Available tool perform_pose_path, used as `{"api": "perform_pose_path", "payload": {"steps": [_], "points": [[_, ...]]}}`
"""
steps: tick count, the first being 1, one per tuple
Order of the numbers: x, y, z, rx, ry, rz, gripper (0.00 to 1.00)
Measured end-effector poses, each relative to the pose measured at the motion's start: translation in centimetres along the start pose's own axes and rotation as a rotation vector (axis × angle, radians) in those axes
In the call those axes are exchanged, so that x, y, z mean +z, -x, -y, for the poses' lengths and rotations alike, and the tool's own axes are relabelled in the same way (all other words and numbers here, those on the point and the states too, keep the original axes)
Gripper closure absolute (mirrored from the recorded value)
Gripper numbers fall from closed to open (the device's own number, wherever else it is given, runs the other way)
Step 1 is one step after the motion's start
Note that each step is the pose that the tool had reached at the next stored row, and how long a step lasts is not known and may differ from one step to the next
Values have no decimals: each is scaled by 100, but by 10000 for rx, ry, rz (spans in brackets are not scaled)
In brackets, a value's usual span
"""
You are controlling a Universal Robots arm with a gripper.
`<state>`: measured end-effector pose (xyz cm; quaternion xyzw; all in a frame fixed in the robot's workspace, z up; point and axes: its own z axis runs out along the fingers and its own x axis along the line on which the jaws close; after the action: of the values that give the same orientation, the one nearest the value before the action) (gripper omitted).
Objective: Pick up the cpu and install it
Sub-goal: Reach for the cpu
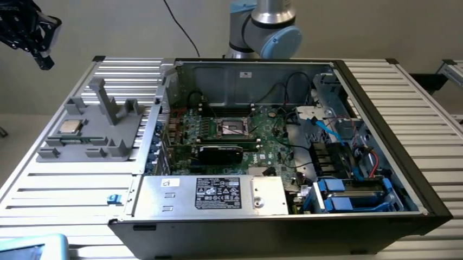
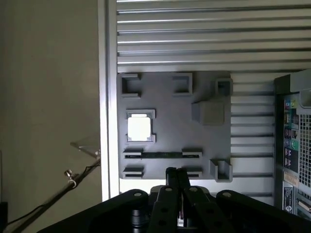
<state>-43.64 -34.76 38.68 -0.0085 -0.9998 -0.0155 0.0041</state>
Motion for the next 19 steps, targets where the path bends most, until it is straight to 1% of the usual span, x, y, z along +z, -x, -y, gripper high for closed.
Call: {"api": "perform_pose_path", "payload": {"steps": [4,9,19], "points": [[29,-17,-87,-20,0,-1,89],[48,-93,-152,-56,-1,-3,89],[110,-374,-301,-81,0,0,89]]}}
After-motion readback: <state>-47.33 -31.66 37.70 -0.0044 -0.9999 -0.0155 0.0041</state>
